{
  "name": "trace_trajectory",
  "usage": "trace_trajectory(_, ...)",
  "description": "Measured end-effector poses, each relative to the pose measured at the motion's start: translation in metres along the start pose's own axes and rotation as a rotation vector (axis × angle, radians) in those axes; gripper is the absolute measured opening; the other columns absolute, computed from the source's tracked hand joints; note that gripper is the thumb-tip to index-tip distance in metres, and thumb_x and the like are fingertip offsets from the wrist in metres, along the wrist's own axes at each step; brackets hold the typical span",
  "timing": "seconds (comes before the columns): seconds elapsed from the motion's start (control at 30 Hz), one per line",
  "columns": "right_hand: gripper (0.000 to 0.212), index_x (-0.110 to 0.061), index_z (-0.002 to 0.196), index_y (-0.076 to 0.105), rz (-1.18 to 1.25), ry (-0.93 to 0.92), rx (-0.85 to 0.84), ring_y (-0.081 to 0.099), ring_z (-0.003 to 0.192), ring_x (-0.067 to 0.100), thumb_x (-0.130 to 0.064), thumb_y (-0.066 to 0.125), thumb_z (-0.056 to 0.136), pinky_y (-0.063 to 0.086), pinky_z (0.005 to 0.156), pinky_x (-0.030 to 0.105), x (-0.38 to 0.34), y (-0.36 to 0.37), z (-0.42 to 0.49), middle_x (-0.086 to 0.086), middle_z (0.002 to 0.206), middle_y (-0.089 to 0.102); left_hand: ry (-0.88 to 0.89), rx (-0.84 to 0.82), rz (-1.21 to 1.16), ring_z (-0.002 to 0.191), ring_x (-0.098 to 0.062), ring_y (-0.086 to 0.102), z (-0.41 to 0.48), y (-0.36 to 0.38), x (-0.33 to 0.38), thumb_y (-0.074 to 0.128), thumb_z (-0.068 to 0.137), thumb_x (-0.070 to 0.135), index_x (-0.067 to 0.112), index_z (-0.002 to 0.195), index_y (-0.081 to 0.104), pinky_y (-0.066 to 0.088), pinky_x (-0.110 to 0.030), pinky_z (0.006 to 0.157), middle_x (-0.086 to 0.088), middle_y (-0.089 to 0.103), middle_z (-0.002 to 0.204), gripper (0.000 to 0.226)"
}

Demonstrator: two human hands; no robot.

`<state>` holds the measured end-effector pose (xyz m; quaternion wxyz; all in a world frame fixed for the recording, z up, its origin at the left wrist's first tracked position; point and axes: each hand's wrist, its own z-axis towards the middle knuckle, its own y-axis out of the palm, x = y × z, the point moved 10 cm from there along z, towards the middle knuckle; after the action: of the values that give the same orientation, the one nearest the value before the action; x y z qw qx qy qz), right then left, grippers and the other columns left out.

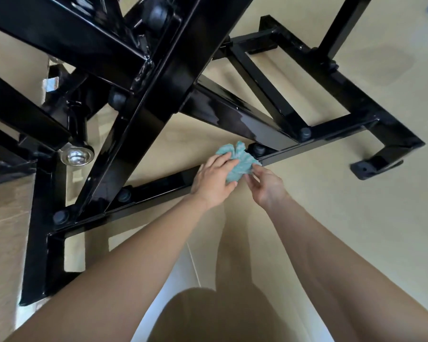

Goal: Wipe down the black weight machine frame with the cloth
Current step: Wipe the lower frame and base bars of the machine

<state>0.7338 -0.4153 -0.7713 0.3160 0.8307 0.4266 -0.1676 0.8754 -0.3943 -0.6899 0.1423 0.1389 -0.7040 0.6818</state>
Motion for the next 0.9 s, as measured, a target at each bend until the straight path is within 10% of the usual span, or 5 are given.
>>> trace_trajectory(0.17, 0.038, 0.008, 0.127, 0.056, 0.025, -0.06, -0.015, 0.07, 0.087, 0.021, 0.006, 0.067, 0.091, 0.06, 0.06, 0.021, -0.004, 0.009, -0.013, 0.02, 0.119, 0.068, -0.102, 0.067, 0.034, 0.126, -0.019, 0.041, -0.005, -0.02, -0.011, 0.065, 0.095, 0.024, 0.03, 0.132, 0.06, 0.047, -0.039, 0.096, 0.01, 0.05, 0.138, 0.038)
trace_trajectory(0.43, 0.018, -0.008, 0.089, 0.059, -0.228, -0.099, -0.078, 0.068, 0.083, 0.025, 0.01, 0.062, 0.092, 0.059, 0.09, 0.037, 0.027, 0.027, -0.047, 0.02, 0.103, 0.067, -0.173, -0.009, 0.05, 0.117, -0.028, 0.054, -0.05, -0.037, -0.016, 0.068, 0.09, 0.018, 0.019, 0.116, 0.069, 0.039, -0.03, 0.097, -0.005, 0.059, 0.119, 0.026)
trace_trajectory(0.7, 0.017, -0.008, 0.081, 0.064, -0.322, -0.142, -0.246, 0.06, 0.072, 0.026, 0.008, 0.063, 0.087, 0.053, 0.067, 0.034, 0.057, 0.08, -0.109, 0.014, 0.079, 0.065, -0.136, -0.133, 0.18, 0.098, -0.024, 0.063, -0.106, -0.106, -0.017, 0.07, 0.084, 0.034, 0.033, 0.097, 0.059, 0.04, -0.03, 0.073, 0.01, 0.06, 0.1, 0.017)
trace_trajectory(0.9, 0.013, -0.007, 0.081, 0.064, -0.191, -0.274, -0.321, 0.06, 0.073, 0.025, 0.005, 0.063, 0.087, 0.053, 0.068, 0.036, 0.041, 0.122, -0.174, 0.016, 0.078, 0.064, -0.129, 0.198, 0.033, 0.079, -0.012, 0.061, -0.149, -0.216, -0.005, 0.079, 0.078, 0.029, 0.033, 0.087, 0.059, 0.052, -0.037, 0.072, 0.014, 0.055, 0.085, 0.022)
